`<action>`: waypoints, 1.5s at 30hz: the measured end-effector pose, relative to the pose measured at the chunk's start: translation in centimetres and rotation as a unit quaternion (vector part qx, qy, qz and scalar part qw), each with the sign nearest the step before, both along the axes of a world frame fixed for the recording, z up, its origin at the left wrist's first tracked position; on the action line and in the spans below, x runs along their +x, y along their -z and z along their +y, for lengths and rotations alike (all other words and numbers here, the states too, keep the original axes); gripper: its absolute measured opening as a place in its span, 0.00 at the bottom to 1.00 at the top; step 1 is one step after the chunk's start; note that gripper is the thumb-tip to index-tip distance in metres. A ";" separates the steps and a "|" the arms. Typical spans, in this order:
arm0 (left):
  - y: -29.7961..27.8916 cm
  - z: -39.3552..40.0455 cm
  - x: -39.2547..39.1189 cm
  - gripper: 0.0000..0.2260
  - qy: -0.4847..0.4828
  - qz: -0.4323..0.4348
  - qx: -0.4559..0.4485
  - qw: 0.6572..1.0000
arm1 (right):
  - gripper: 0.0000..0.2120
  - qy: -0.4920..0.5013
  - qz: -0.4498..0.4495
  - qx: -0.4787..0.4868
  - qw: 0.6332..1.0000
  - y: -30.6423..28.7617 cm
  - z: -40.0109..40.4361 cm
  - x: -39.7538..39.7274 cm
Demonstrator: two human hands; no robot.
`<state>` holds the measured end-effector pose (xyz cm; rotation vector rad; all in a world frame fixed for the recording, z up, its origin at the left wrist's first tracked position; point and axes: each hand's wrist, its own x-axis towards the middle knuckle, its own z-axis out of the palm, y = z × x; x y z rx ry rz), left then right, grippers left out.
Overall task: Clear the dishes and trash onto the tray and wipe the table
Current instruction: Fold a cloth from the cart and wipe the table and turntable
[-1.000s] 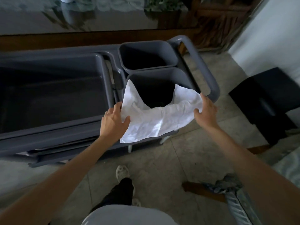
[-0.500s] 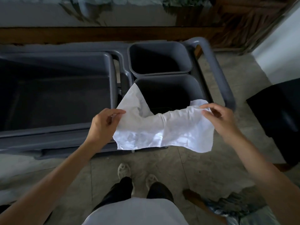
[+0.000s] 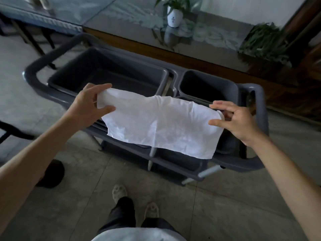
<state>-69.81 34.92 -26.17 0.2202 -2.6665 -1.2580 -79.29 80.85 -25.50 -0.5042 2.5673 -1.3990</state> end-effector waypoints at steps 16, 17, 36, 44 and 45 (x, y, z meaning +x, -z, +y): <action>-3.4 -11.8 38.1 0.07 -0.340 0.131 0.017 0.931 | 0.07 -0.308 -0.038 -0.052 0.949 -0.7 -27.7 7.8; -3.5 -12.0 41.2 0.08 -0.357 0.129 0.023 0.925 | 0.06 -0.325 -0.048 -0.055 0.943 -0.4 -29.7 9.8; -1.7 -5.6 97.1 0.10 -0.722 0.169 0.005 0.671 | 0.05 -0.593 -0.052 -0.096 0.798 -0.1 -60.7 57.2; 0.6 -8.8 112.2 0.12 -0.807 0.165 0.032 0.565 | 0.05 -0.675 -0.020 -0.112 0.729 1.5 -73.9 76.1; 0.6 -10.0 113.9 0.11 -0.814 0.167 0.028 0.556 | 0.06 -0.677 -0.026 -0.119 0.726 1.8 -75.6 78.3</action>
